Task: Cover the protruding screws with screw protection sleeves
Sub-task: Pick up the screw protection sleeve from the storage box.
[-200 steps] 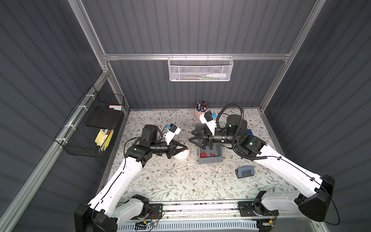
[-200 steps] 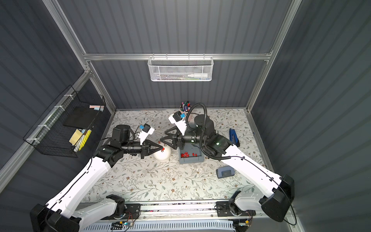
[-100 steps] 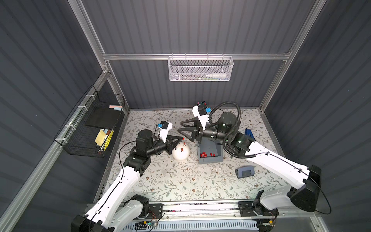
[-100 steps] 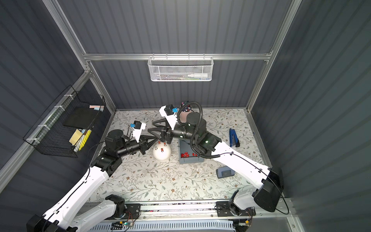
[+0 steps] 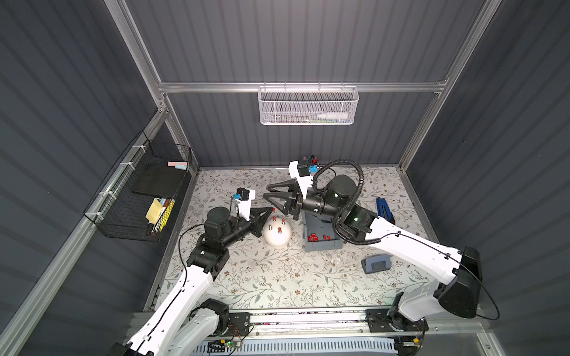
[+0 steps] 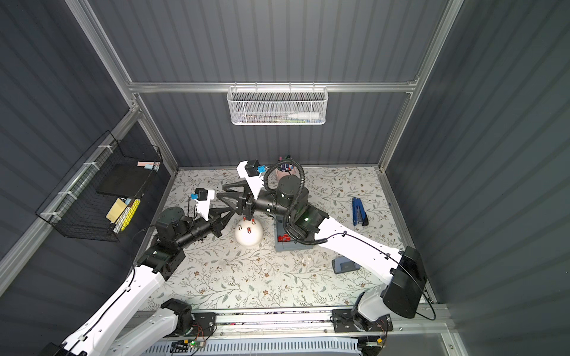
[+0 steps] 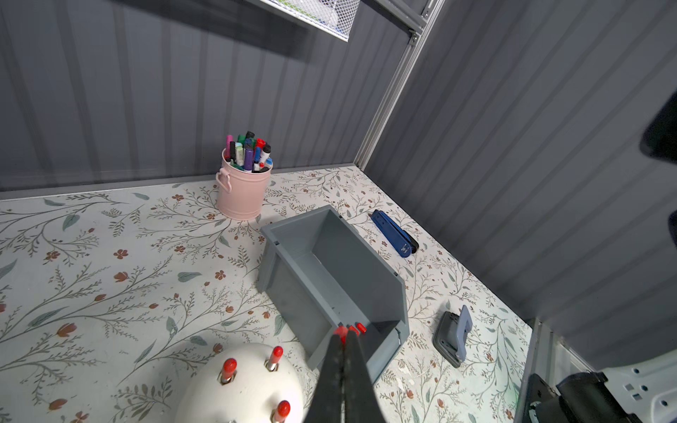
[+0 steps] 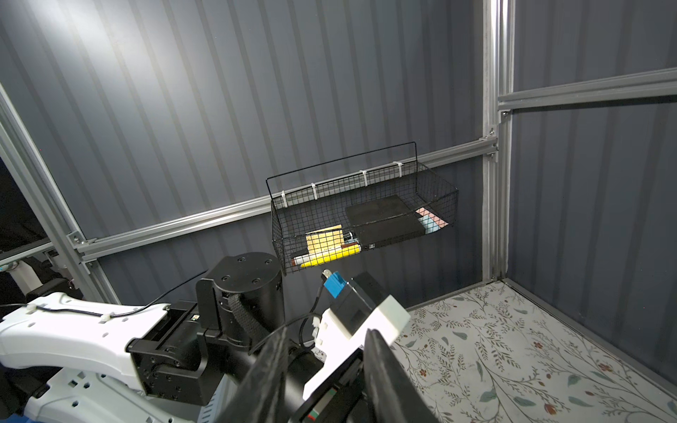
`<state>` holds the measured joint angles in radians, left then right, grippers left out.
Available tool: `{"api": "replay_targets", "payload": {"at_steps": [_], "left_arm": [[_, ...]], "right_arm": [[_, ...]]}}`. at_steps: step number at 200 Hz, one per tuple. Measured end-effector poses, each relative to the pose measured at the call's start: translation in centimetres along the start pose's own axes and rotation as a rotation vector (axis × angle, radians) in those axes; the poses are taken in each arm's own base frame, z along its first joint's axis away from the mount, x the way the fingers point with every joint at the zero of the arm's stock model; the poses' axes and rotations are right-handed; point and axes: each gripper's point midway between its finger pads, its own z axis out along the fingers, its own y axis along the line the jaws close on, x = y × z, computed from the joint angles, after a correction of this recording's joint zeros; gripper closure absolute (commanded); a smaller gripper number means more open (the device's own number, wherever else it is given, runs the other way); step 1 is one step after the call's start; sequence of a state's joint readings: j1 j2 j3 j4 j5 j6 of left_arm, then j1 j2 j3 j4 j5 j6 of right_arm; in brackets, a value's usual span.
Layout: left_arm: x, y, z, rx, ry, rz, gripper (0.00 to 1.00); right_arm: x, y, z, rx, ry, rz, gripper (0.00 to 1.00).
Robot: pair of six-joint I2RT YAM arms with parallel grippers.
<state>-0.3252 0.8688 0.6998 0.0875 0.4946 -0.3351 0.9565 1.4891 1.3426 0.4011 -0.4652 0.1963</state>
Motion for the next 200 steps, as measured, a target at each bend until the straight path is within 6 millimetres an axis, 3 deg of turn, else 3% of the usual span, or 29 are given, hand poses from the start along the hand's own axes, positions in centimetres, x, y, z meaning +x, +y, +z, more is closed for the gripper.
{"api": "replay_targets", "payload": {"at_steps": [61,95,125,143,200], "left_arm": [[-1.7,-0.9,-1.2,0.012,-0.077,0.033,1.00],[-4.1,-0.8,-2.7,0.000,-0.175,0.028,1.00],[-7.2,0.8,-3.6,-0.039,-0.309,-0.042,1.00],[-8.2,1.2,-3.5,-0.027,-0.345,-0.080,1.00],[-10.5,-1.2,-4.7,0.094,-0.430,-0.100,1.00]], "right_arm": [[1.0,-3.5,-0.9,0.109,-0.007,0.127,0.66],[0.9,-5.8,-1.4,0.111,-0.062,0.237,0.66],[2.2,-5.7,0.0,0.040,-0.063,0.322,0.63],[2.9,-5.3,0.6,0.008,-0.060,0.351,0.62],[2.5,-4.1,1.4,-0.062,-0.068,0.376,0.61]]}}
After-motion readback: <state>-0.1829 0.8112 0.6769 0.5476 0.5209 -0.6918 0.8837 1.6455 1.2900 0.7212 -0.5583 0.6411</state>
